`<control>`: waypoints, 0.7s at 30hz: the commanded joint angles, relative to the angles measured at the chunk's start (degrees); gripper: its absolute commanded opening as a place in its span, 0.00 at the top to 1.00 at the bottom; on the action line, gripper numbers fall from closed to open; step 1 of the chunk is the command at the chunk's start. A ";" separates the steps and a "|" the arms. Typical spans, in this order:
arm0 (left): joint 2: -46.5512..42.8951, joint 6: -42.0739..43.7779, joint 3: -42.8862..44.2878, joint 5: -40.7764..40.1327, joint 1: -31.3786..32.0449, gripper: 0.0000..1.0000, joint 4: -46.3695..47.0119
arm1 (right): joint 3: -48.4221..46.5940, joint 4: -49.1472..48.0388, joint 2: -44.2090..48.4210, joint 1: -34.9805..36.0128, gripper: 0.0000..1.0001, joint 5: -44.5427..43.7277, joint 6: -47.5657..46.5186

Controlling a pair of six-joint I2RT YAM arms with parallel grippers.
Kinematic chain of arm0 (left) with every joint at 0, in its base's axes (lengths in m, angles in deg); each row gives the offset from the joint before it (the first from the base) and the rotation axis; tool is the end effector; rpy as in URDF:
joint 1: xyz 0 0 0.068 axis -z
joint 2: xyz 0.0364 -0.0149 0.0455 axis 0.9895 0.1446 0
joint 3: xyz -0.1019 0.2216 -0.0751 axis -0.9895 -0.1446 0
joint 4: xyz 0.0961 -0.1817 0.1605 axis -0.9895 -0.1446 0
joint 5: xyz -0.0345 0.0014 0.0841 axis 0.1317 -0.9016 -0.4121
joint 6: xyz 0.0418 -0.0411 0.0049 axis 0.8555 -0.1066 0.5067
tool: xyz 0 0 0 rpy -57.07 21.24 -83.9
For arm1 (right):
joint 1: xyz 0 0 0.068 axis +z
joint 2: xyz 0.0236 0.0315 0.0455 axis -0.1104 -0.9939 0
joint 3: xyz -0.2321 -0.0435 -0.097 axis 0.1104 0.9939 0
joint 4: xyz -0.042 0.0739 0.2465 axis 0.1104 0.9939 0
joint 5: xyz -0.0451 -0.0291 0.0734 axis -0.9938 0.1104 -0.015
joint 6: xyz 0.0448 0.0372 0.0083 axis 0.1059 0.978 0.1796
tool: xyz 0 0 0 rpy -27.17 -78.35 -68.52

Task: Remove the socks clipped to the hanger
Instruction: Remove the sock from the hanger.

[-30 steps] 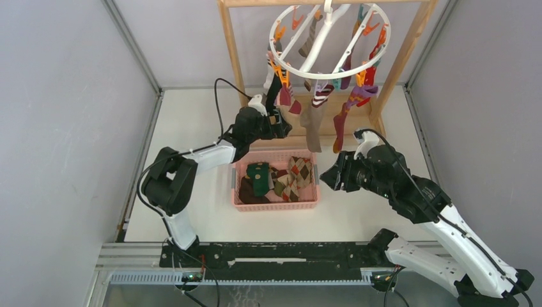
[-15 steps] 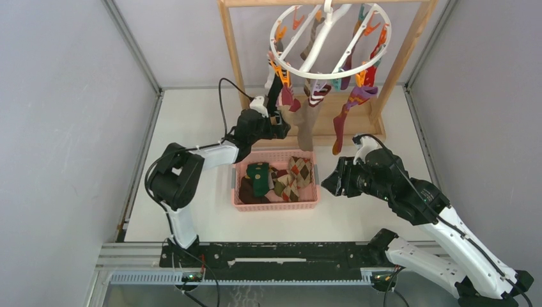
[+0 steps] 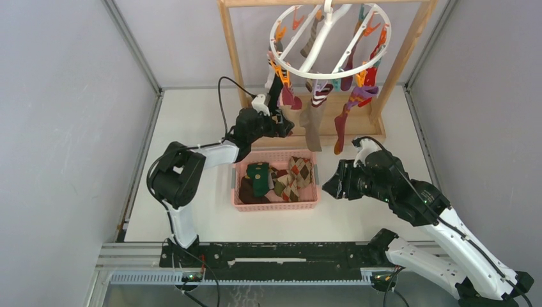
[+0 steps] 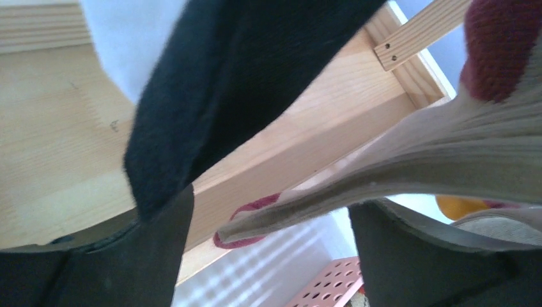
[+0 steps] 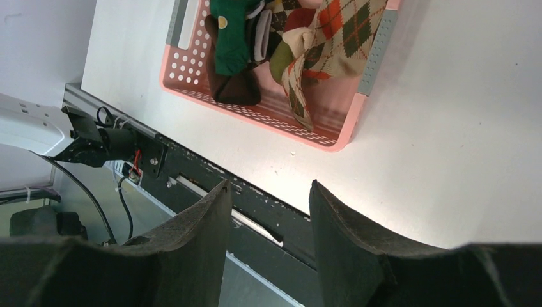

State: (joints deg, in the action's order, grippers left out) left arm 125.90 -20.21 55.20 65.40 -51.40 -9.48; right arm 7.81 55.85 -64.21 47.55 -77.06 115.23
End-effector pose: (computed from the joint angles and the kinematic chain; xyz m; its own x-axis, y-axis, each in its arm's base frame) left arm 0.3629 -0.2199 0.1882 -0.4538 -0.1985 -0.8687 0.4894 0.7592 -0.4291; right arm 0.1090 0.0979 0.3280 -0.7441 0.0418 -0.6668 -0.3479 0.8277 0.4402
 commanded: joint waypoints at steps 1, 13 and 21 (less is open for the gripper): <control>0.10 -1.68 5.36 6.14 -0.40 0.17 5.11 | 0.09 -0.18 0.68 -0.07 0.44 0.57 0.51; -9.46 -3.00 0.66 10.78 -0.32 1.00 -1.71 | 0.09 -2.78 2.14 0.01 0.45 0.93 1.64; -23.78 1.54 2.11 5.27 3.03 1.00 -26.81 | -1.36 -7.37 0.01 0.60 0.46 1.13 3.23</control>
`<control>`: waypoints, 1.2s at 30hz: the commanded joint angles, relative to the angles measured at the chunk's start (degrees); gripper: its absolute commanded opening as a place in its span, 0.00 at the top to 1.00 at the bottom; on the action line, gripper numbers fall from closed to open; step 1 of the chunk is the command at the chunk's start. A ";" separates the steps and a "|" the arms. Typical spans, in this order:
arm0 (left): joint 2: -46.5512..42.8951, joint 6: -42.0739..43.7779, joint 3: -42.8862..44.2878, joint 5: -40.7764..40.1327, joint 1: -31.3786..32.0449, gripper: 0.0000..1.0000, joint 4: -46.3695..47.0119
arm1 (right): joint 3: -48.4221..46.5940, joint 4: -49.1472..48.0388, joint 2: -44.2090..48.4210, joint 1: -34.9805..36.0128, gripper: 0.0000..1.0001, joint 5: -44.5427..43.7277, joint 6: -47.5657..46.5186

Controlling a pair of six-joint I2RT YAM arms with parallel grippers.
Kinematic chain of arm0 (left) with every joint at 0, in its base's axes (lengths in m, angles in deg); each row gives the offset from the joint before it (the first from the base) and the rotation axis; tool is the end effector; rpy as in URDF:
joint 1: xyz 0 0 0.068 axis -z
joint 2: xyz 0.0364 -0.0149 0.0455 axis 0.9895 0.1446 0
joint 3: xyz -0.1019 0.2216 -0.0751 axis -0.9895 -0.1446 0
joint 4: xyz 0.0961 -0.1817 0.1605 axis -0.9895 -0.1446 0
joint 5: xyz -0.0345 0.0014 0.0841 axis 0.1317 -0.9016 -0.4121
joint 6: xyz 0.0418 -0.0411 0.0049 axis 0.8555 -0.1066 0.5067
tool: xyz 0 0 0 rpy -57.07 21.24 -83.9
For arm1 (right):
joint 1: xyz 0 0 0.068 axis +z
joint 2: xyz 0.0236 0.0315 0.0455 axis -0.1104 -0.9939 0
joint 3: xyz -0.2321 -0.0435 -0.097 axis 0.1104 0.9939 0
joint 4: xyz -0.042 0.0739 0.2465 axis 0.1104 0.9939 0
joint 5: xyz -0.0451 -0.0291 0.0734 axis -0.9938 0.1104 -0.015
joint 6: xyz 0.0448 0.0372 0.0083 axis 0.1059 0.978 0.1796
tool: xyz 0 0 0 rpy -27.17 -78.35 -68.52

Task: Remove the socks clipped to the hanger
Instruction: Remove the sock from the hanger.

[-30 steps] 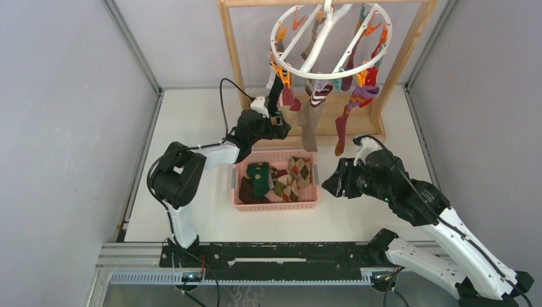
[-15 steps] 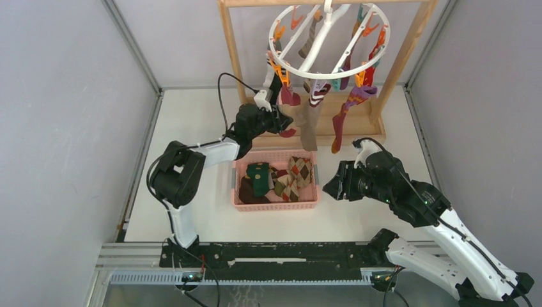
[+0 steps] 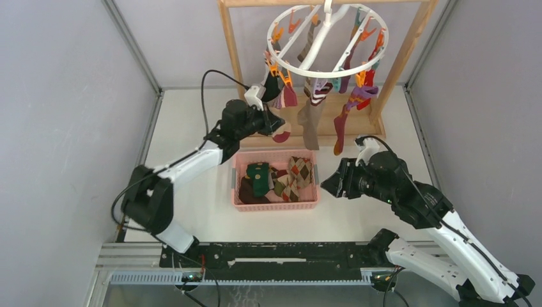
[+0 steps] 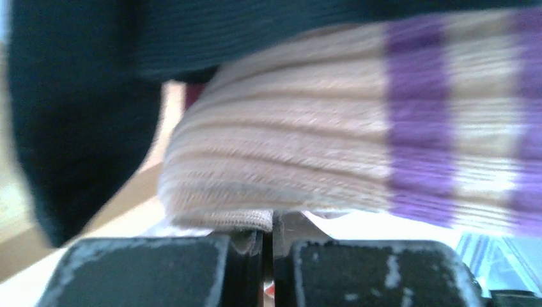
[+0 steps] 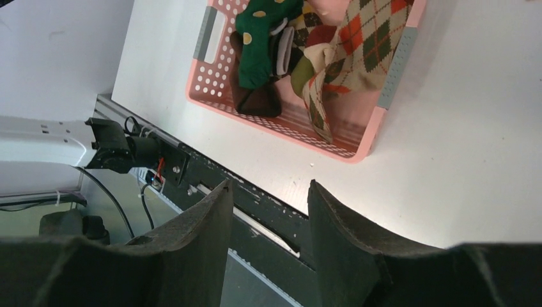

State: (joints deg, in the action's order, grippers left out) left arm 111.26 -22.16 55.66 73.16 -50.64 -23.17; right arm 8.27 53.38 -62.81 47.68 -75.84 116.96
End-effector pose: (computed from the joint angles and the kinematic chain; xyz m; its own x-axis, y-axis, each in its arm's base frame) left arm 0.3264 -0.2110 0.2636 -0.4962 -0.1885 -0.8475 0.5780 0.6567 -0.4844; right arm 0.1067 0.0975 0.3327 -0.7314 0.0844 -0.6767 -0.3586 0.7964 0.4870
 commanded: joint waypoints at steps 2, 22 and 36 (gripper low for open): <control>-11.85 4.25 3.52 -3.95 3.41 1.00 -19.85 | -2.36 -5.66 -2.23 0.70 0.46 -1.10 1.66; -16.52 -0.51 25.66 -5.10 11.22 1.00 -56.41 | -12.85 -10.96 -11.13 -7.55 0.45 4.46 -2.51; -12.02 -2.95 47.68 -4.45 11.63 1.00 -70.96 | -19.35 -11.13 -11.66 -10.66 0.39 -0.57 -6.82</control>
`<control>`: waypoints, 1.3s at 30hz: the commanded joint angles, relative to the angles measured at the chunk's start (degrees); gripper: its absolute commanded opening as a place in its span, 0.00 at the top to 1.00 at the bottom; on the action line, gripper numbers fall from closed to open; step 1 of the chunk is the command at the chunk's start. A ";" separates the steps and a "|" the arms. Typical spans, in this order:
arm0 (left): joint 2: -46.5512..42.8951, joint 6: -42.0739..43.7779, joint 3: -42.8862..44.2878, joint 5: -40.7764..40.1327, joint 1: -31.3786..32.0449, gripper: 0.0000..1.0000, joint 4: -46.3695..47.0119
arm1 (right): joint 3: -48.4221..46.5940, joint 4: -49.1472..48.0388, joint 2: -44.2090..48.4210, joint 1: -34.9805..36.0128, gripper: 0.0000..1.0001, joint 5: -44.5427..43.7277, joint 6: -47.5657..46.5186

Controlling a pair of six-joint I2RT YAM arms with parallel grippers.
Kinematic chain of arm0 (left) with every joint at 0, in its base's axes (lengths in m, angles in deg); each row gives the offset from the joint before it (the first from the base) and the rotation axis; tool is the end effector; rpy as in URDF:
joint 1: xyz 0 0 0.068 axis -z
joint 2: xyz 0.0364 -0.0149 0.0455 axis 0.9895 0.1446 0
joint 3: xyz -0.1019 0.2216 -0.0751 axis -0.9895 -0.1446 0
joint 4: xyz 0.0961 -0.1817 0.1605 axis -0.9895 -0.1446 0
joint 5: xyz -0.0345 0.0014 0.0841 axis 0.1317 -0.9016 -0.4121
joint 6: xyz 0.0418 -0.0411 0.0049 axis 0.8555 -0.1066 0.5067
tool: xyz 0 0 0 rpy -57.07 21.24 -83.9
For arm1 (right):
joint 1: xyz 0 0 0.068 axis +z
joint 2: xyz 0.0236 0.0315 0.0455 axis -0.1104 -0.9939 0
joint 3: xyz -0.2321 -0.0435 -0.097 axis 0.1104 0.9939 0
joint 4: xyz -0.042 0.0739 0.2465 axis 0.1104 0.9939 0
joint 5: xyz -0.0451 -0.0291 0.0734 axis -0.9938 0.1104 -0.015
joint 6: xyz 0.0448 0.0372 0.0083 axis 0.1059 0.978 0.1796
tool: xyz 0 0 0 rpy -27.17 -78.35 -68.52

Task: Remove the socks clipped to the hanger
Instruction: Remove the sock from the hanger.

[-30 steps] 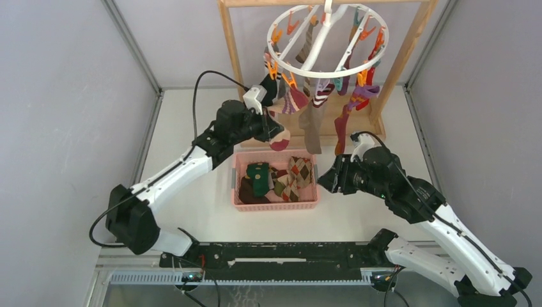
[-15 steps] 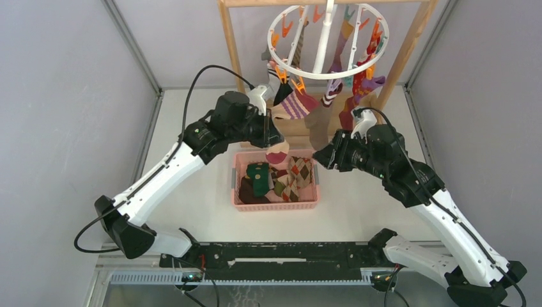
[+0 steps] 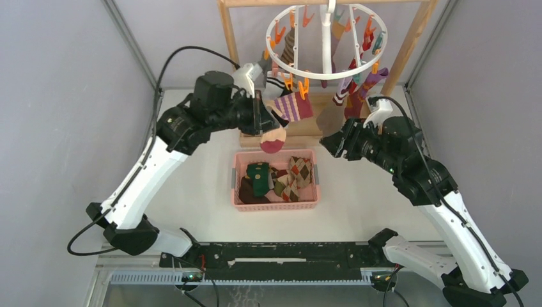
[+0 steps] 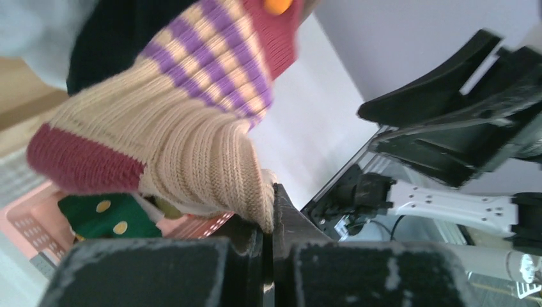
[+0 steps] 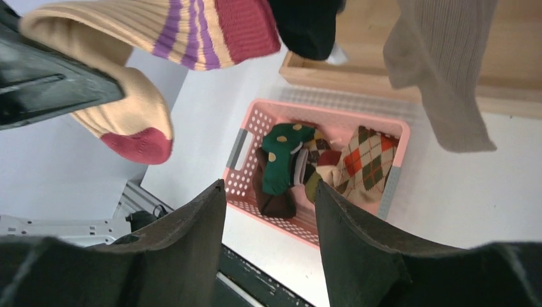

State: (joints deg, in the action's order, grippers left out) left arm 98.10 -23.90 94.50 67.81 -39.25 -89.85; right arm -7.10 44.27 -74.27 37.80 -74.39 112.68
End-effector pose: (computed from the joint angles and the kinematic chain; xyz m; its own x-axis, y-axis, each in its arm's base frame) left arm 0.2041 -0.1983 0.4497 -0.6720 -0.0007 -0.7405 0.5426 0.6801 -0.4931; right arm 0.1534 0.0984 0.4053 -0.5493 0.2287 -0.8037 -0.3739 0.7929 0.4811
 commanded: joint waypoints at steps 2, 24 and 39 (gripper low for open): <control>2.10 -1.16 12.17 1.23 0.19 1.00 -6.25 | -5.22 -2.24 -0.60 -1.05 0.39 -2.08 -2.77; 5.54 0.51 21.65 4.91 0.19 1.00 -10.10 | -13.57 -11.53 -10.09 -3.20 0.38 -5.26 -5.75; 6.26 1.06 20.66 6.39 0.16 1.00 -10.04 | -13.31 -22.39 -14.59 -2.94 0.42 -7.55 -9.41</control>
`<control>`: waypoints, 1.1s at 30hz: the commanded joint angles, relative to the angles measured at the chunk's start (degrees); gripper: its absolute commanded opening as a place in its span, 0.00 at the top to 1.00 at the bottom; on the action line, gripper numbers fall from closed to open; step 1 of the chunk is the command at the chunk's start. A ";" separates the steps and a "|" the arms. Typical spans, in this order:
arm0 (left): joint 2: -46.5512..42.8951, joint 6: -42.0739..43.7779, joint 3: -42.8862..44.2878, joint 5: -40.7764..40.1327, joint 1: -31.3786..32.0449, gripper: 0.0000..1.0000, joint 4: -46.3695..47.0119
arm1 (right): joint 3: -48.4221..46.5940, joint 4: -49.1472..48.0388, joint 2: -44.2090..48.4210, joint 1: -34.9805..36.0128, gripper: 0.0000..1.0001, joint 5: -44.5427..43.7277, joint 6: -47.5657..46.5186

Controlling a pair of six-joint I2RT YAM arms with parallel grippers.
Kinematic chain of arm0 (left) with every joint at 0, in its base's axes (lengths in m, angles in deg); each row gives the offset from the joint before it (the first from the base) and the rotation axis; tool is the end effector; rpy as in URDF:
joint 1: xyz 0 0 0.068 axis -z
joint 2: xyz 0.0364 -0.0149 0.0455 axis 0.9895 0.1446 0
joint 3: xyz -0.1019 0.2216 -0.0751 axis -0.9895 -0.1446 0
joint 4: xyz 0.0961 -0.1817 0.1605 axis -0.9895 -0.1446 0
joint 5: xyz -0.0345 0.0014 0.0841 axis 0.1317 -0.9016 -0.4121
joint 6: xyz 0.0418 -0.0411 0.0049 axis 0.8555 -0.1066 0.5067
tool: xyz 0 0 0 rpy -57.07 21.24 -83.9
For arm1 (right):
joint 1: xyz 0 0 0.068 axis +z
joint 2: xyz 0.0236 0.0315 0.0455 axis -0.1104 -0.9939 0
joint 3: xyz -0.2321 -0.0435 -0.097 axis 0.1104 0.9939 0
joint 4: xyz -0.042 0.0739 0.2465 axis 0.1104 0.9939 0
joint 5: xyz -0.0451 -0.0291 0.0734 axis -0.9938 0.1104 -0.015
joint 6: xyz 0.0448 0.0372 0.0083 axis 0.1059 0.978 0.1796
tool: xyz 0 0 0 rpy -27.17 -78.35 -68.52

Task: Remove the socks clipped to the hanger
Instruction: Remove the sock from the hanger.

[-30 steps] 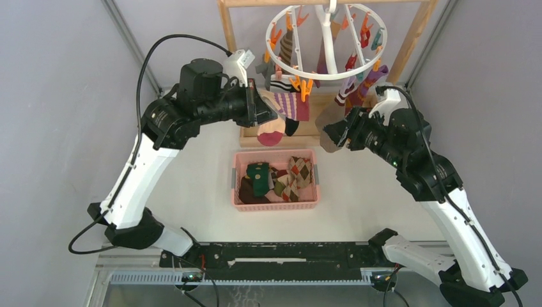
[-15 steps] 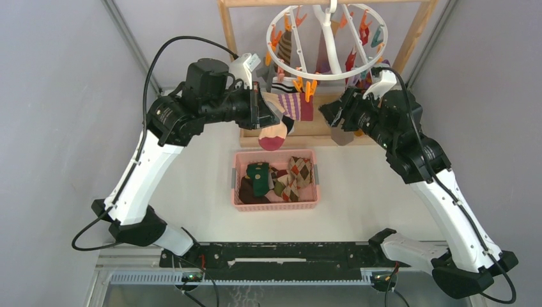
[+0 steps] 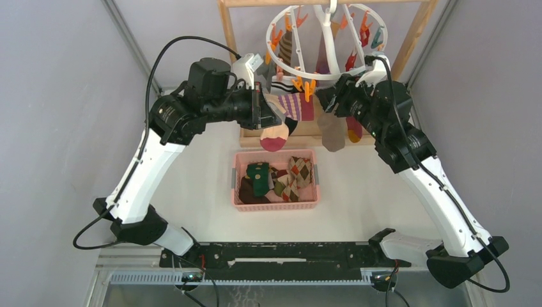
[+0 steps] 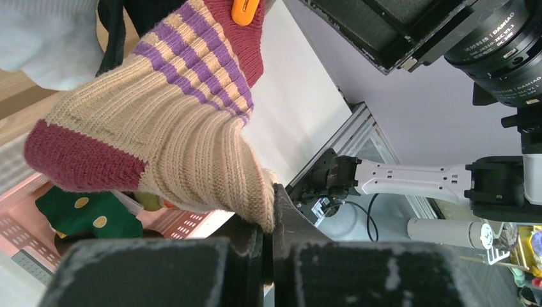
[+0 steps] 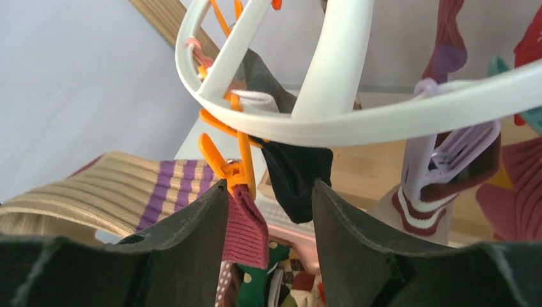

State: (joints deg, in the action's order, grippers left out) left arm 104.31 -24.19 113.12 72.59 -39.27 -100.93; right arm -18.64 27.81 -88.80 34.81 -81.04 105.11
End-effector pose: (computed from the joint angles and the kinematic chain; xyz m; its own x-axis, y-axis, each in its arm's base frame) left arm 0.1947 -0.1942 0.4958 -0.6807 0.0138 -0.7324 0.5827 0.6161 -0.5299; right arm 0.2193 0.1177 0.4534 -0.2673 0.2693 -0.9252 -0.3845 0.8506 0.3587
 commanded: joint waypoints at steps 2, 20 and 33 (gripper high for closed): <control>0.21 1.34 2.19 1.76 0.19 1.00 1.15 | -1.77 -6.62 -0.30 0.22 0.43 -0.78 -1.92; 0.72 1.53 2.26 2.54 0.17 1.00 0.96 | -1.68 -9.59 -2.39 5.33 0.42 -1.06 -2.52; 0.50 1.51 2.52 2.42 0.18 1.00 0.05 | -1.77 -12.00 -4.63 4.98 0.39 -2.30 -3.31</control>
State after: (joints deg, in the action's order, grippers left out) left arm 105.14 -23.71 113.12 73.47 -39.27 -101.22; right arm -18.64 19.55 -93.26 39.83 -82.42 103.15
